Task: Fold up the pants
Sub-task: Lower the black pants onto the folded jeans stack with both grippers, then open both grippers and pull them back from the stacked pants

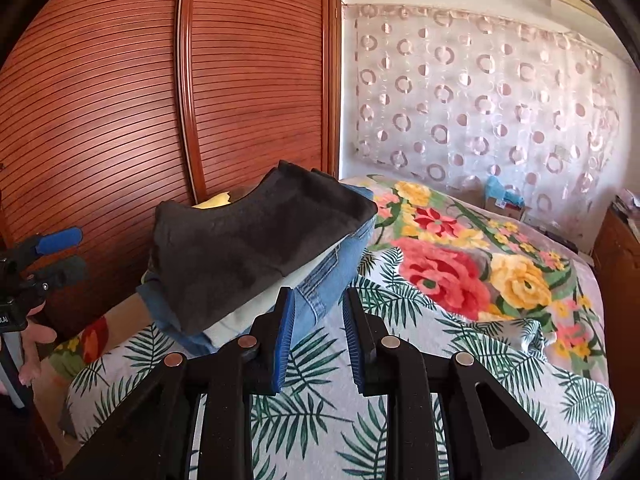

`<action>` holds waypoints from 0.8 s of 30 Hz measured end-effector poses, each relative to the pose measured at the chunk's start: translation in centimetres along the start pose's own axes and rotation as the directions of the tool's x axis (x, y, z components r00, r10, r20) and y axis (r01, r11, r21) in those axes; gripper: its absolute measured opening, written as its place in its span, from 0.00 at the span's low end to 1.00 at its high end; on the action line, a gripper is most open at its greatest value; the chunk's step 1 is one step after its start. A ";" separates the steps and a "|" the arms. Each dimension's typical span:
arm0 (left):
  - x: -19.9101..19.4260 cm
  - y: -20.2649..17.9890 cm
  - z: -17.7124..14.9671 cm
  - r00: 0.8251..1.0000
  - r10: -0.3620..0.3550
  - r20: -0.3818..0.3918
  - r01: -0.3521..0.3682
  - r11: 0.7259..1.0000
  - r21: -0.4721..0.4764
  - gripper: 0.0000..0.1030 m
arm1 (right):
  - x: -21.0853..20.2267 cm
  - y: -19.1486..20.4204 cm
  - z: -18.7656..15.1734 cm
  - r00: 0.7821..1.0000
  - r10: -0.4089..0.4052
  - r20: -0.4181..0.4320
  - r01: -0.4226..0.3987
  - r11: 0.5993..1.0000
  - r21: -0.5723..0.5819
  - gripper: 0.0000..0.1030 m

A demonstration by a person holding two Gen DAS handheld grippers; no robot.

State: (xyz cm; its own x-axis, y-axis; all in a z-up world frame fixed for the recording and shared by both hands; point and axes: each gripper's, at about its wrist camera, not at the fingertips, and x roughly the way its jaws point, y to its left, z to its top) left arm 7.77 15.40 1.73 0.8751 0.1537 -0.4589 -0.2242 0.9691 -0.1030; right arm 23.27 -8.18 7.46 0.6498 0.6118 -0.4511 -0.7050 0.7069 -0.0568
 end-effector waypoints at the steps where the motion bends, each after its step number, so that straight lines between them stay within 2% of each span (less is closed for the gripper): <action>1: -0.2 -0.1 -0.1 1.000 -0.002 0.002 0.002 1.000 0.000 0.85 | -0.4 0.1 -0.2 1.000 -0.001 0.002 0.001 1.000 -0.001 0.25; 5: -0.7 -0.4 -0.3 1.000 -0.018 -0.006 0.018 1.000 0.006 0.85 | -1.4 0.6 -0.7 1.000 -0.004 0.003 0.004 1.000 0.006 0.26; 6: -0.8 -0.6 -0.4 1.000 -0.021 -0.009 0.021 1.000 0.008 0.85 | -1.7 0.7 -0.9 1.000 -0.005 0.003 0.005 1.000 0.009 0.32; 11: -1.3 -1.5 -0.9 0.999 -0.039 -0.018 0.040 0.999 0.034 0.85 | -2.9 1.0 -1.7 1.000 -0.003 0.012 0.003 1.000 0.022 0.46; 13: -1.5 -1.9 -1.0 0.999 -0.047 -0.018 0.048 0.998 0.043 0.85 | -3.3 1.3 -2.0 1.000 -0.005 0.014 0.005 1.000 0.026 0.54; 14: -1.6 -2.0 -1.1 0.999 -0.047 -0.019 0.048 0.998 0.046 0.85 | -3.4 1.3 -2.0 1.000 -0.007 0.014 0.006 1.000 0.030 0.61; 16: -1.7 -2.4 -1.2 0.999 -0.050 -0.019 0.051 0.997 0.050 0.85 | -3.7 1.3 -2.3 1.000 -0.011 0.015 0.010 0.999 0.041 0.64; 18: -1.8 -2.7 -1.3 0.998 -0.056 -0.019 0.057 0.997 0.053 0.85 | -3.8 1.3 -2.4 1.000 -0.024 0.012 0.023 0.998 0.054 0.73; 21: -1.5 -3.3 -1.5 0.998 -0.057 -0.028 0.059 0.996 0.067 0.85 | -4.6 1.2 -3.0 0.999 -0.041 0.020 0.040 0.997 0.071 0.81; 24: -1.3 -4.0 -1.7 0.998 -0.055 -0.037 0.058 0.995 0.079 0.85 | -5.3 1.2 -3.5 0.998 -0.061 0.026 0.059 0.994 0.091 0.82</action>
State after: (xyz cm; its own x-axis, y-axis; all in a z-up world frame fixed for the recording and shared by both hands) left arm 6.81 11.03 1.21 0.8695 0.0928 -0.4851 -0.1387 0.9885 -0.0595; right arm 18.01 -11.85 6.70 0.6990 0.5765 -0.4232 -0.6370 0.7709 -0.0021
